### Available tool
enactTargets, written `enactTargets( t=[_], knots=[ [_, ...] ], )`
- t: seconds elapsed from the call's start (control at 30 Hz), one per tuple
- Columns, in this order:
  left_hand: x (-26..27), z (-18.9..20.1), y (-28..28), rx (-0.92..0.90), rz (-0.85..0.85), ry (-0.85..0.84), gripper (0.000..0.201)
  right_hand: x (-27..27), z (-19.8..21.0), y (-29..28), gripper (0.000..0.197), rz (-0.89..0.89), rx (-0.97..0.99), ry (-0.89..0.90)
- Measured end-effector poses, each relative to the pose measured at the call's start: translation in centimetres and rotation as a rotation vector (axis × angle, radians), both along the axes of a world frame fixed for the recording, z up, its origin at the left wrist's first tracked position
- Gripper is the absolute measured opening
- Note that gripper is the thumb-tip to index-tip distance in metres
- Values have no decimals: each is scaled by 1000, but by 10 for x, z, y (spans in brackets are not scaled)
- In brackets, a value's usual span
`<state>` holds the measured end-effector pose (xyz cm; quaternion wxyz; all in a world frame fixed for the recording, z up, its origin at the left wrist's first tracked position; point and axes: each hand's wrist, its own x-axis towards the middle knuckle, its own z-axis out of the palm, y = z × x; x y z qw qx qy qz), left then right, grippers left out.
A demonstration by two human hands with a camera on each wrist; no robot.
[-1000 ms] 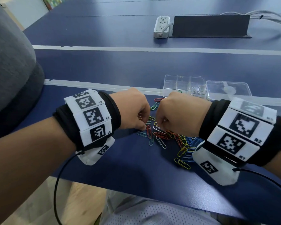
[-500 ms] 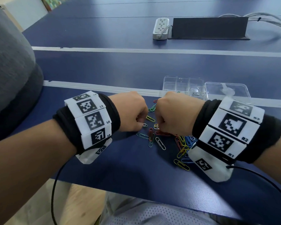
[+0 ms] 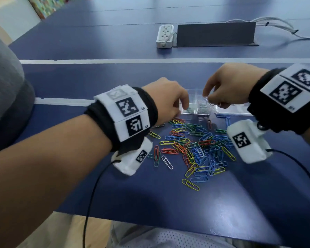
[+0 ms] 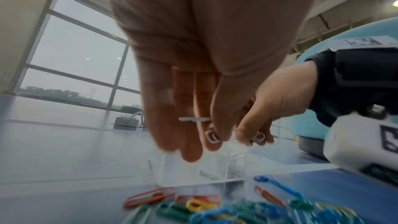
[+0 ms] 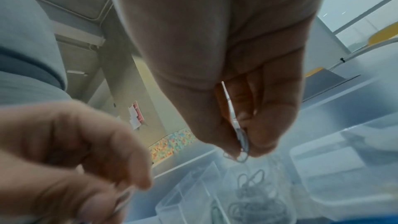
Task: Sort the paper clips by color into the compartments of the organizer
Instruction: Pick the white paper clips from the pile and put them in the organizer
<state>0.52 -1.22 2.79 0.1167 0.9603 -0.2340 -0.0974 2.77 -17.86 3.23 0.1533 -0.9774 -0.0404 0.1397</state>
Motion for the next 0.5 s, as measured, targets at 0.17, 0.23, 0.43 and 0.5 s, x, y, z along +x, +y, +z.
enactTargets(
  t=[0.17,0.23,0.43,0.5],
  knots=[
    [24,0,-31,-84,153,17,22,5,-9,3,14,-90,53,7],
    [30,-3,-40,-82,168,28,22,7,-9,3,12,-113,83,13],
    [42,-6,-54,-74,169,48,20,6,-5,-3,15,-128,141,4],
    [43,-7,-57,-79,170,40,22,6,-5,-5,19,-119,154,-9]
  ],
)
